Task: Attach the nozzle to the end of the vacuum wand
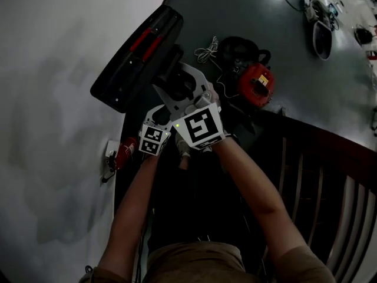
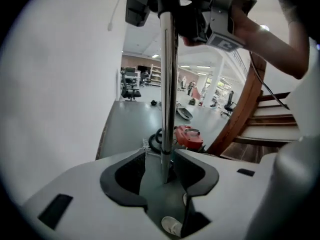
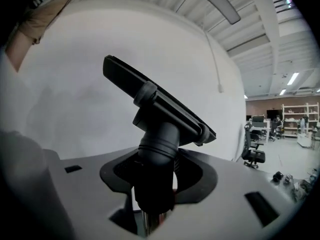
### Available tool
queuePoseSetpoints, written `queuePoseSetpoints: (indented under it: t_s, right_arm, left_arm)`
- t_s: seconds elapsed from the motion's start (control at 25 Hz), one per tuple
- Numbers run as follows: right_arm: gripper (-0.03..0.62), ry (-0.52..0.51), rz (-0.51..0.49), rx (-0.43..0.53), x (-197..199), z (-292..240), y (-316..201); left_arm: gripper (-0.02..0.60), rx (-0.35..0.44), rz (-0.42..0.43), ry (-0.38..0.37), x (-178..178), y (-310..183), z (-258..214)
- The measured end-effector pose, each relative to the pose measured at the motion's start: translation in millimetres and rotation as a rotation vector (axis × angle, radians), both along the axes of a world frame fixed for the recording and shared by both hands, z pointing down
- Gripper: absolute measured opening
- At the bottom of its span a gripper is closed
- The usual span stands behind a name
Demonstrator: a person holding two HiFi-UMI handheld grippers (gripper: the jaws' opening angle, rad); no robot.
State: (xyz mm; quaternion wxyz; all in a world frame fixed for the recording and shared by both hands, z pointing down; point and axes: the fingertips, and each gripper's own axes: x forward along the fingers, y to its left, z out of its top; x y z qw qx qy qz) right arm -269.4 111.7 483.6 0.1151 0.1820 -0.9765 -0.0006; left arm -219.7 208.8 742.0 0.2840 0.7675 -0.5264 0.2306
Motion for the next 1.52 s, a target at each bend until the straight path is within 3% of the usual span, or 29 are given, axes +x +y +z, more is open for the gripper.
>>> queuePoseSetpoints:
  t_s: [0.24,0.44,0.56,0.72,0.92,1.12,1.28,1.52]
  right_arm:
    - [0.181,0.128,-0.155,-0.033,-141,71,46]
    - [0.181,0.27,-0.231,-0.111,-223,130,59]
    - [0.188,0.305,-0.27,-0.226,-248,144,67]
    - [0.227,0.238,-0.327,-0.389,-237,136,65]
    - [0.25,0.115,-0.308,-0.462,-161,91,55]
    - [0.25,-0.041,-0.082,-0.443,-11,19,24]
    - [0.249,-0.115,0.084,-0.308,110,-47,0]
    - [0.249,-0.143,0.311,-0.057,257,-167,-31]
  left_arm:
    - [0.164,0.034,-0.272,0.077,-98,37,-16]
    - [0.164,0.07,-0.433,0.09,-159,59,-42]
    - [0.164,0.085,-0.476,0.065,-188,69,-72]
    - [0.164,0.109,-0.486,0.018,-212,75,-121]
    - [0.164,0.164,-0.465,0.006,-215,64,-193]
    - [0.164,0.265,-0.402,0.05,-164,31,-256]
    - [0.164,0.358,-0.291,0.109,-93,-9,-300]
    - [0.164,0.492,-0.033,0.176,16,-78,-393]
